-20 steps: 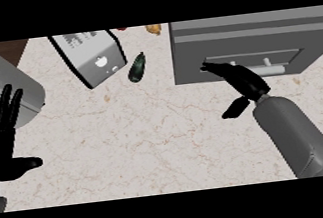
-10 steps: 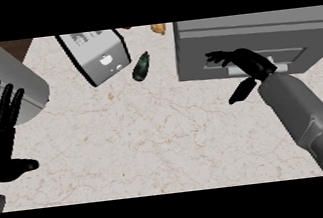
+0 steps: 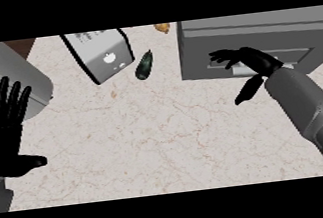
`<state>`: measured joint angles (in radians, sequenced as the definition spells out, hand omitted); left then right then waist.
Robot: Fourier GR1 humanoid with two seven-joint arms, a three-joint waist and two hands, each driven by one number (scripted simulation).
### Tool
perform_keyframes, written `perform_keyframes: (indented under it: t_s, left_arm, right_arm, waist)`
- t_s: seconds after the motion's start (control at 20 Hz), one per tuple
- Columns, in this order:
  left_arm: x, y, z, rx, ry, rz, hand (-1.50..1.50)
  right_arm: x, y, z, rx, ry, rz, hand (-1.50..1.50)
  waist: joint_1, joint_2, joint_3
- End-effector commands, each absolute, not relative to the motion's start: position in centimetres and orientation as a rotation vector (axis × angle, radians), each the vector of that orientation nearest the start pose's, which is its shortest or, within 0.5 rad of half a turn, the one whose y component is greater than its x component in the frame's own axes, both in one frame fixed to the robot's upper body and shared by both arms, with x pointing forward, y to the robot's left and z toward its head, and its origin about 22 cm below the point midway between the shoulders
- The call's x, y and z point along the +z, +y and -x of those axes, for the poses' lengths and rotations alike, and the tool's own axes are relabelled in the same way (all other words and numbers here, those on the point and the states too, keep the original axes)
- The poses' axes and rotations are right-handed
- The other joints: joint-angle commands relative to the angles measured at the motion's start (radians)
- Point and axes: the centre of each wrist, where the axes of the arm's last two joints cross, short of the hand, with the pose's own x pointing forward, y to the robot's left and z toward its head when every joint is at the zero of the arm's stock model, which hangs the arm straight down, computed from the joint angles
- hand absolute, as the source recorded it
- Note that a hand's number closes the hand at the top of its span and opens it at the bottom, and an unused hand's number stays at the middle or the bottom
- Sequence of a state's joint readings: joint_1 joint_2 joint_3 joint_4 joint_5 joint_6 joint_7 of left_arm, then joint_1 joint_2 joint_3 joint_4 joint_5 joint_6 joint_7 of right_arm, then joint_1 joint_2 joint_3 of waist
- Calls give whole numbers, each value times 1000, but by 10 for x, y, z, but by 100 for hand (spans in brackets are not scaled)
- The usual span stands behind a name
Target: Pick up the cup, place it into the drawer and close the drawer
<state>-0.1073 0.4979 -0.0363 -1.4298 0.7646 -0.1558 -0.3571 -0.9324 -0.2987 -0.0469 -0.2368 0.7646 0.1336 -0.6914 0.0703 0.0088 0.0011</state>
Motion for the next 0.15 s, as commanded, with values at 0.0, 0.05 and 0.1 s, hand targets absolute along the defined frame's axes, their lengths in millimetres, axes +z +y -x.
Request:
perform_keyframes:
  t_s: [0.0, 0.05, 0.1]
  left_arm:
    - [42, 331, -275, 135, -1886, 313, -150]
    - [50, 341, -279, 141, -1901, 313, -150]
    - [40, 331, -271, 127, -1888, 320, -150]
  right_arm:
    - [56, -296, -436, 1150, -1505, 397, -150]
    - [43, -293, -431, 1166, -1488, 399, -150]
    - [41, -296, -430, 1158, -1492, 400, -150]
  waist:
    - [13, 30, 3]
    - [16, 31, 3]
    - [21, 29, 3]
